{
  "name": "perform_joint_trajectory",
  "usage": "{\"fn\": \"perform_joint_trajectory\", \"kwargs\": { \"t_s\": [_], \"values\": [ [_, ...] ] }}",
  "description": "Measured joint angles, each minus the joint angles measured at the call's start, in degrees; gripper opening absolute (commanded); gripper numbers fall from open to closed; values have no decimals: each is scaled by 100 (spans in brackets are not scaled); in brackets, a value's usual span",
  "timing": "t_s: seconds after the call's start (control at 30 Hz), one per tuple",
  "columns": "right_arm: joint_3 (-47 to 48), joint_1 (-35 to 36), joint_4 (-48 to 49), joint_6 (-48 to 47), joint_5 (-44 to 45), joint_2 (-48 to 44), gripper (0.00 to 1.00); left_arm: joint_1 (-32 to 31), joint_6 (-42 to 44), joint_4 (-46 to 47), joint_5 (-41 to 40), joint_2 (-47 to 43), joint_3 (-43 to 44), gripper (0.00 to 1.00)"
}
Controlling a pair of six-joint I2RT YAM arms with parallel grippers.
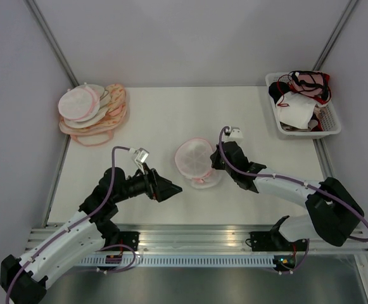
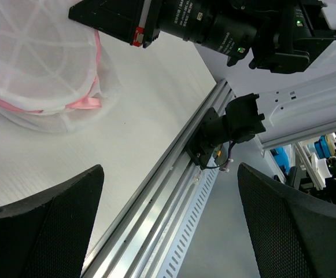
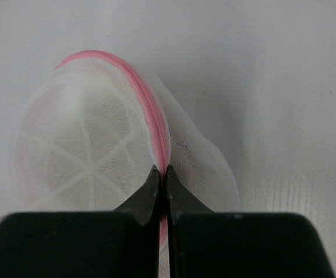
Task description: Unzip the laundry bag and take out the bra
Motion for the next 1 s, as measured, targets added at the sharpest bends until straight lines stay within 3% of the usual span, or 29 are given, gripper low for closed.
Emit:
{"fn": "perform_joint_trajectory", "kwargs": {
  "t_s": [0.13, 0.33, 0.47, 0.67, 1.0],
  "values": [
    [-50, -136, 39, 59, -507, -319, 0, 0, -9, -2, -2, -4, -17, 100],
    [-68, -144, -273, 708, -1241, -1598, 1, 0, -24, 0, -7, 160, -17, 100],
    [-450, -144, -212, 1628, -1488, -2459, 0, 0, -245, 103, -28, 409, -48, 100],
    [-1766, -144, -138, 3265, -1421, -3672, 0, -59, -1182, 879, -212, 498, -361, 100],
    [-2896, -144, -568, 5130, -748, -5757, 0, -1589, -2743, 1683, -1727, 1314, -680, 100]
  ]
}}
